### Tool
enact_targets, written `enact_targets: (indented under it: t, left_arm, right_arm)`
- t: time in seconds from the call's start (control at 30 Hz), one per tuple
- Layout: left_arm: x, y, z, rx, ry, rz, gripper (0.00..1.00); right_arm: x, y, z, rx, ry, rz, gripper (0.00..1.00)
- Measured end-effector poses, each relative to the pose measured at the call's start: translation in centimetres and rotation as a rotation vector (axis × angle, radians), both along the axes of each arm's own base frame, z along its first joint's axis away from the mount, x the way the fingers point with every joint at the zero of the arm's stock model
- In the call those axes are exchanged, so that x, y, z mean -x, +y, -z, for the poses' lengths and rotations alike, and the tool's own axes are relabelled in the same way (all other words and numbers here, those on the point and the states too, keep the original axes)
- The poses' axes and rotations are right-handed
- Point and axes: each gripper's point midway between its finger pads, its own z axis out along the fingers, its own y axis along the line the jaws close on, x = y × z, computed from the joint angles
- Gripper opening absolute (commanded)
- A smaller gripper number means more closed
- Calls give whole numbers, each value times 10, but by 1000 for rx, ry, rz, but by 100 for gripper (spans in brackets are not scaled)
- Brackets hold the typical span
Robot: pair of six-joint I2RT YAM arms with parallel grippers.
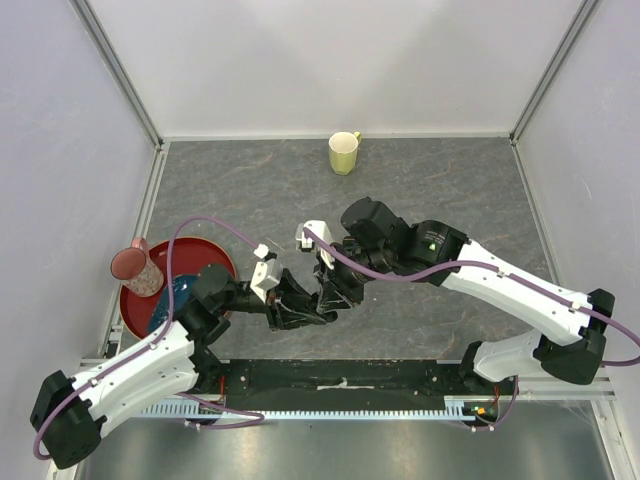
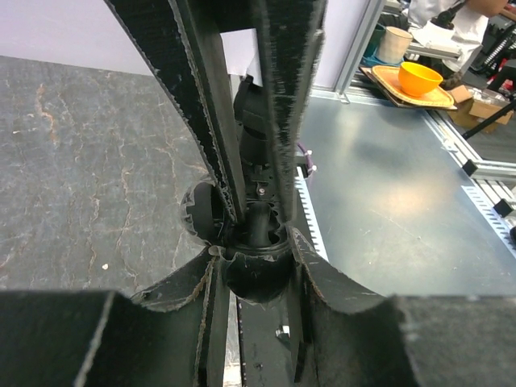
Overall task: Insert the wireless bluetooth earbuds into the charging case
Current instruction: Place the earbud in the charging case.
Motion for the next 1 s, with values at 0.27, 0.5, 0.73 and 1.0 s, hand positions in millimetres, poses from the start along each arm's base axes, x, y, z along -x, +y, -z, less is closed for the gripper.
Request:
enact_targets:
  t: [0.27, 0.5, 0.73, 1.0]
  left_arm:
    - [-4, 0, -4, 13, -6, -31, 2]
    - [-9, 1, -10, 36, -21, -67, 2]
    - [-6, 2, -13, 43, -30, -59, 2]
    - [-7, 6, -21, 72, -51, -88, 2]
  right_arm:
    - [-3, 0, -6, -11, -33, 25, 42]
    - [-7, -3, -26, -67, -80, 70, 60]
    - [-28, -12, -76, -219, -208, 216, 70]
    - [-45, -24, -106, -313, -259, 364, 74]
